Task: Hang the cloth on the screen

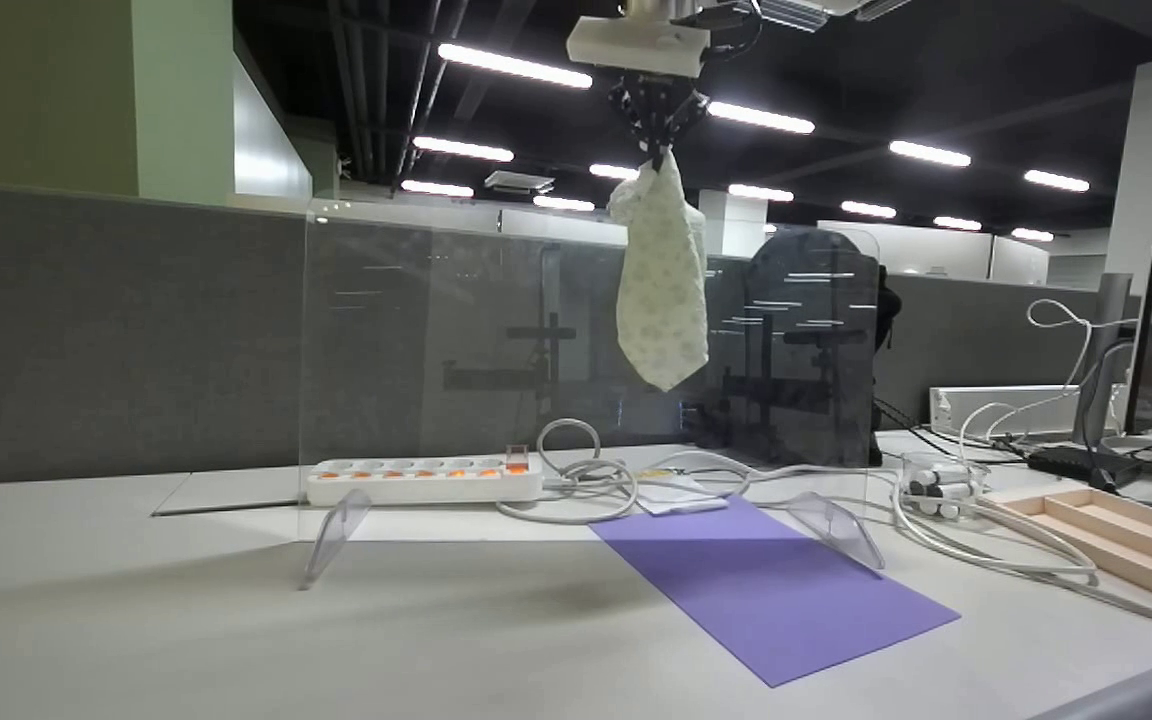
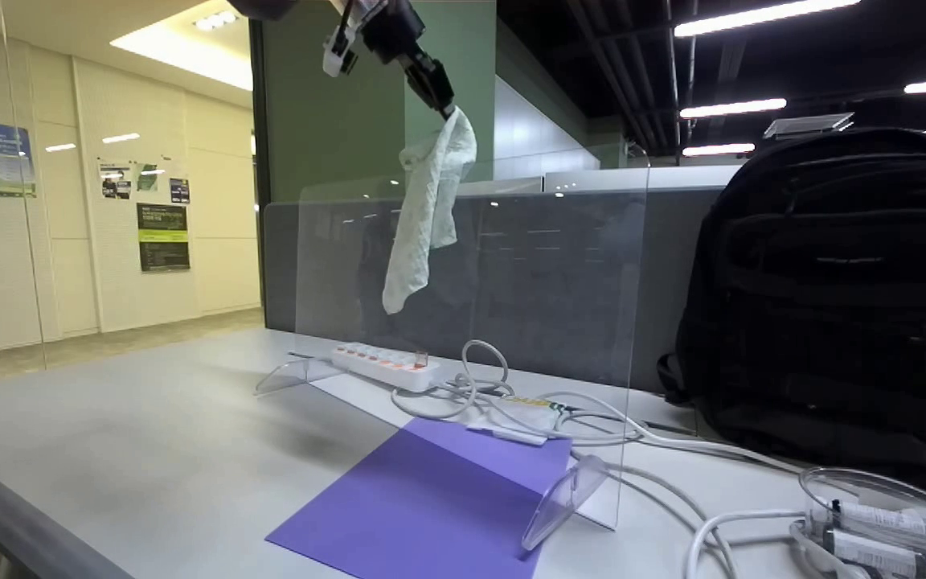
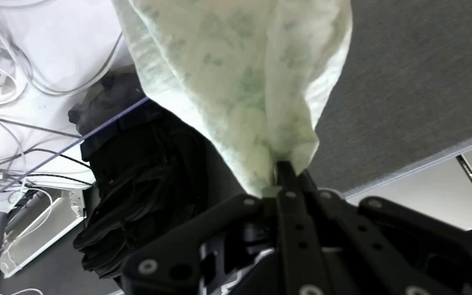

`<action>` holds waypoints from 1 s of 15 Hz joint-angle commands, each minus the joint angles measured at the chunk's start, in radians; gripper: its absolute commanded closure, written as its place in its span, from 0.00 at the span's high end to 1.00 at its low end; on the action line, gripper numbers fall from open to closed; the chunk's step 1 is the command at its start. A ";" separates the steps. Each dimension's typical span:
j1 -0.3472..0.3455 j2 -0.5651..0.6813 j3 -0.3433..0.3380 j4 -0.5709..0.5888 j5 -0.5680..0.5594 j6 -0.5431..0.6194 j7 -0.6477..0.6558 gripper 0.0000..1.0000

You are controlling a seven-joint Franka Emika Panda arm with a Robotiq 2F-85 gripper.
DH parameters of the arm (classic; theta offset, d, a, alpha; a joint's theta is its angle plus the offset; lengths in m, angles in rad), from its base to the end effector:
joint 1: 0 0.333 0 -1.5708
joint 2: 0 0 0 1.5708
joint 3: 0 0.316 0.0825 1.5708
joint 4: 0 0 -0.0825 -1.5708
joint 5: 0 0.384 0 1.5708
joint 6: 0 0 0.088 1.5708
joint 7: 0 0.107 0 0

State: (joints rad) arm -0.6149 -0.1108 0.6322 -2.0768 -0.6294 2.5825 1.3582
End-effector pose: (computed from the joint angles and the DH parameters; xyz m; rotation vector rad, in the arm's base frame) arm 0.5695 0.0317 0.5317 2.5779 -1.2171 1.1626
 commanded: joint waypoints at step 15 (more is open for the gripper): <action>0.647 0.381 -0.553 0.432 -0.088 -0.261 0.225 0.27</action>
State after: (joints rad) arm -0.0180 0.2146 0.1227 -1.7261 -0.7753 2.3544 1.6266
